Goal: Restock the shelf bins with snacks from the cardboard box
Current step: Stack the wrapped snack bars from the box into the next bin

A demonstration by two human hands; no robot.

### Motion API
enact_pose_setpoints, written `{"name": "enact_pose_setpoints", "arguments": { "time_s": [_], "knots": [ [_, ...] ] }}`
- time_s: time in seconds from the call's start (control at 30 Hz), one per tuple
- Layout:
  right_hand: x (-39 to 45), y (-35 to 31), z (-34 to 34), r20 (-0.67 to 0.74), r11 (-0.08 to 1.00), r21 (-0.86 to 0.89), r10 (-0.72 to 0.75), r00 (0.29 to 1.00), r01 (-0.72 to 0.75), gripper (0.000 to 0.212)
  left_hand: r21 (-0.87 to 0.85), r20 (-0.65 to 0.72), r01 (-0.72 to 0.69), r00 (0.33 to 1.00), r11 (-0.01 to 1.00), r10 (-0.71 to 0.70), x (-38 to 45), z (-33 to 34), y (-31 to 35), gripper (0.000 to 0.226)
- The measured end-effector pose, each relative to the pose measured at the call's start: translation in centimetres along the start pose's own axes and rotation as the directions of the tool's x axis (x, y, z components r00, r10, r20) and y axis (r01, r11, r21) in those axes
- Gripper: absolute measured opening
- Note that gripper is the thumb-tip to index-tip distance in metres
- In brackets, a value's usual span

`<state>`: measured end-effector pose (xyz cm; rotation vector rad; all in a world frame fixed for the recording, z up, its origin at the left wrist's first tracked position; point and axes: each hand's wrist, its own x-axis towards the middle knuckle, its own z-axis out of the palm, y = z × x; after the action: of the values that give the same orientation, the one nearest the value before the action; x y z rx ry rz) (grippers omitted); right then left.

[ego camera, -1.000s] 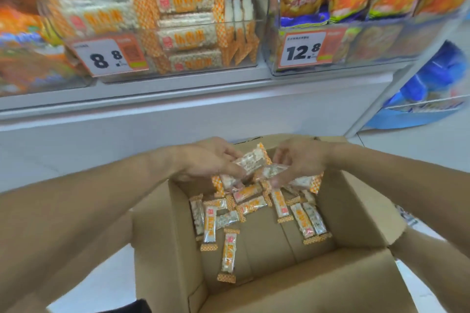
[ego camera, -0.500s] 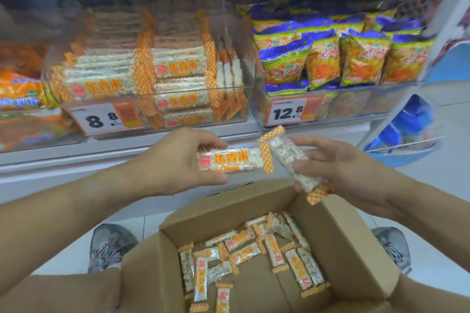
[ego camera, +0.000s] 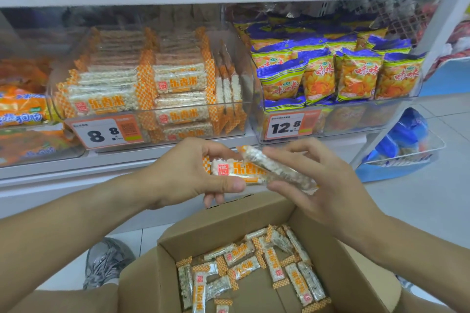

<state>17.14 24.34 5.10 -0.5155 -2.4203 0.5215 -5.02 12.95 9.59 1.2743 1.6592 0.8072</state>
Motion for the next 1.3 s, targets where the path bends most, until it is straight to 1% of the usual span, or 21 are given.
{"name": "enact_pose_setpoints", "arguments": {
  "time_s": [0.07,0.13,0.2,0.27,0.33,0.37,0.47,0.5,0.53,0.6,0.63,0.7,0.77,0.83,0.87,0.97,1.07,1.1,1.17,1.23,1.3],
  "knots": [
    [0.2,-0.3,-0.3,0.096,0.999,0.021,-0.035,0.995,0.033,0.043,-0.085,0.0,-0.02,1.0,0.996,0.02,-0.1,-0.2,0.0,0.028],
    [0.3,-0.7,-0.7,0.236,0.998,-0.011,-0.06,0.97,0.065,0.044,-0.13,-0.011,-0.037,0.999,0.991,0.036,-0.2,-0.6,-0.2,0.029],
    [0.3,-0.9,-1.1,0.294,0.997,-0.023,-0.067,0.954,0.077,0.046,-0.141,0.012,-0.056,0.998,0.988,0.058,-0.4,-0.9,-0.5,0.029],
    [0.6,-0.8,-1.3,0.232,0.995,-0.016,-0.091,0.968,0.097,0.054,-0.166,0.052,-0.06,0.996,0.984,0.069,-0.5,-0.8,-0.6,0.031],
    [1.0,-0.6,-1.7,0.157,0.997,0.017,-0.071,0.985,0.07,0.064,-0.187,0.017,-0.033,0.999,0.982,0.037,-0.4,-0.7,-0.7,0.038],
    [1.2,-0.6,-2.0,0.12,0.998,0.05,-0.042,0.992,0.036,0.065,-0.172,-0.005,-0.028,1.0,0.985,0.027,-0.4,-0.7,-0.7,0.036],
    [1.7,-0.4,-2.6,0.03,0.994,0.107,0.016,0.999,-0.019,0.047,-0.193,-0.019,-0.029,0.999,0.981,0.026,-0.3,-1.0,-0.6,0.021],
    [1.8,-0.3,-2.7,0.023,0.992,0.124,0.02,1.0,-0.023,0.041,-0.212,-0.011,-0.026,1.0,0.977,0.024,-0.4,-1.1,-0.6,0.021],
    [1.9,-0.3,-2.8,0.025,0.99,0.136,0.024,0.999,-0.027,0.038,-0.224,-0.005,-0.016,1.0,0.975,0.015,-0.4,-1.2,-0.7,0.026],
    [1.9,-0.3,-2.6,0.03,0.992,0.118,0.046,0.999,-0.049,0.044,-0.247,-0.002,-0.006,1.0,0.969,0.005,-0.3,-1.1,-0.8,0.029],
    [1.9,-0.4,-2.5,0.024,0.99,0.107,0.091,0.996,-0.094,0.049,-0.273,-0.005,-0.016,1.0,0.962,0.015,-0.2,-0.9,-0.8,0.03],
    [1.8,-0.8,-2.0,0.007,0.961,0.125,0.249,0.968,-0.248,0.054,-0.315,-0.053,-0.025,0.999,0.949,0.009,0.0,-0.5,-0.9,0.034],
    [1.9,-1.3,-1.1,0.052,0.885,0.231,0.403,0.914,-0.404,0.057,-0.273,-0.131,-0.03,0.991,0.962,-0.006,0.1,0.3,-0.7,0.043],
    [2.2,-1.9,0.0,0.083,0.811,0.325,0.488,0.869,-0.486,0.072,-0.226,-0.192,-0.038,0.981,0.973,-0.006,0.1,1.6,-0.4,0.052],
    [2.3,-2.3,0.5,0.082,0.804,0.332,0.495,0.865,-0.492,0.083,-0.224,-0.207,-0.041,0.978,0.974,-0.007,0.2,2.3,-0.2,0.054],
    [2.3,-3.2,1.6,0.127,0.835,0.3,0.445,0.887,-0.462,0.114,-0.292,-0.22,-0.027,0.975,0.956,-0.04,1.0,4.2,0.1,0.045],
    [2.3,-3.6,2.0,0.217,0.832,0.326,0.395,0.892,-0.448,0.127,-0.311,-0.267,-0.008,0.96,0.95,-0.08,1.8,5.3,-0.1,0.014],
    [2.4,-3.5,1.8,0.243,0.82,0.343,0.394,0.886,-0.458,0.129,-0.305,-0.257,-0.008,0.964,0.952,-0.074,1.9,5.3,-0.2,0.011],
    [2.6,-2.8,1.2,0.242,0.846,0.299,0.38,0.893,-0.441,0.119,-0.322,-0.176,-0.001,0.983,0.947,-0.059,1.9,4.7,-0.1,0.013],
    [2.7,-1.7,0.2,0.163,0.926,0.17,0.311,0.936,-0.337,0.101,-0.322,-0.061,0.022,0.997,0.946,-0.044,1.7,3.4,0.1,0.015],
    [2.8,-0.9,-0.7,0.1,0.973,0.059,0.216,0.971,-0.222,0.085,-0.234,0.054,0.031,0.998,0.972,-0.018,1.4,1.8,0.2,0.019]
  ]
}}
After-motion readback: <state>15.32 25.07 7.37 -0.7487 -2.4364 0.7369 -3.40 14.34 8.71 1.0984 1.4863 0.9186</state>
